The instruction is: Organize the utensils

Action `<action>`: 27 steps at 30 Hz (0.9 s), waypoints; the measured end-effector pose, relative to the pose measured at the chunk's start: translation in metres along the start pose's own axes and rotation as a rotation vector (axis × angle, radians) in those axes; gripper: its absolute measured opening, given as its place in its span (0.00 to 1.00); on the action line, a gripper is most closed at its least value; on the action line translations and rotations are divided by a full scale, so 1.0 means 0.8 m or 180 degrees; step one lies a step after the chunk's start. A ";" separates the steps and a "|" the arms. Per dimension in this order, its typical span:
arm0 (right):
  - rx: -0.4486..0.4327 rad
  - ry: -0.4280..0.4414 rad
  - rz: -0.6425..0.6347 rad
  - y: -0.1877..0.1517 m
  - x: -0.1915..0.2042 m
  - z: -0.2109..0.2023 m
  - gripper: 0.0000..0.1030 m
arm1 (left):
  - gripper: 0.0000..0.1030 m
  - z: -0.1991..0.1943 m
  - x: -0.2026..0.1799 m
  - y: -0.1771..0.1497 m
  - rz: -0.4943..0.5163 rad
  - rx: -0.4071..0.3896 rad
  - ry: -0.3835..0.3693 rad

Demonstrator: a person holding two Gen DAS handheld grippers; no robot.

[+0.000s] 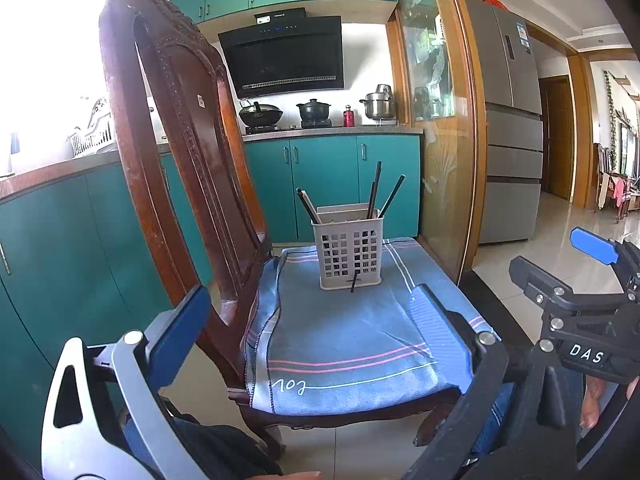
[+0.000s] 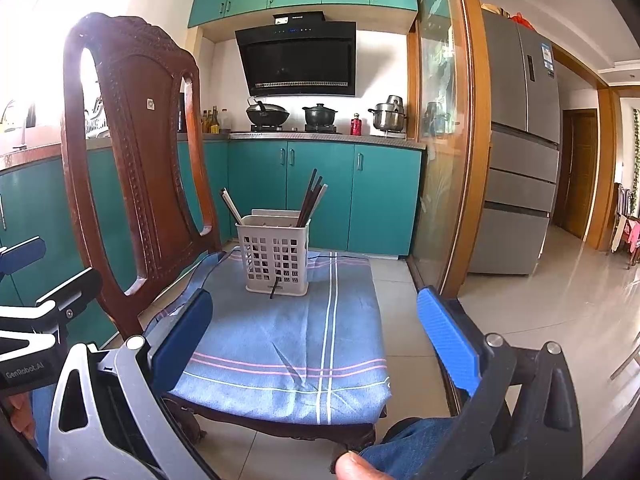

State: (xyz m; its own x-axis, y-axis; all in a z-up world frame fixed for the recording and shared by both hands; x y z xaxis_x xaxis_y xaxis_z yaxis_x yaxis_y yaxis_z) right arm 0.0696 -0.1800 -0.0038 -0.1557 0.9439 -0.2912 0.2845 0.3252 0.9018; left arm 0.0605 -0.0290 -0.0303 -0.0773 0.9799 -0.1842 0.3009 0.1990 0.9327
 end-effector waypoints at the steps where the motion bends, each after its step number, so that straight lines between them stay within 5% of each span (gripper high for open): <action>1: 0.0002 0.0005 0.0003 -0.001 0.000 0.000 0.97 | 0.96 0.000 0.000 0.000 0.0003 0.0001 -0.0001; 27: 0.0102 0.0027 -0.0128 0.002 0.009 0.016 0.97 | 0.97 0.003 -0.006 -0.001 -0.0051 0.0066 0.0026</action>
State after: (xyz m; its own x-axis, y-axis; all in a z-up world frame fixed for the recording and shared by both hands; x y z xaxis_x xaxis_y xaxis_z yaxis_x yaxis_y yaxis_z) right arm 0.0807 -0.1721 -0.0085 -0.1757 0.9296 -0.3240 0.3081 0.3645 0.8787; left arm 0.0626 -0.0338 -0.0307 -0.0899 0.9764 -0.1965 0.3191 0.2152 0.9230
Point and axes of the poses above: each gripper's, at about its wrist camera, not at the fingertips, and z roughly the way its jaws point, x to its left, y to its top, the point moved 9 cm from there along z, roughly the way its jaws point, and after that the axes turned 15 degrees about -z, right-handed, at the moved point
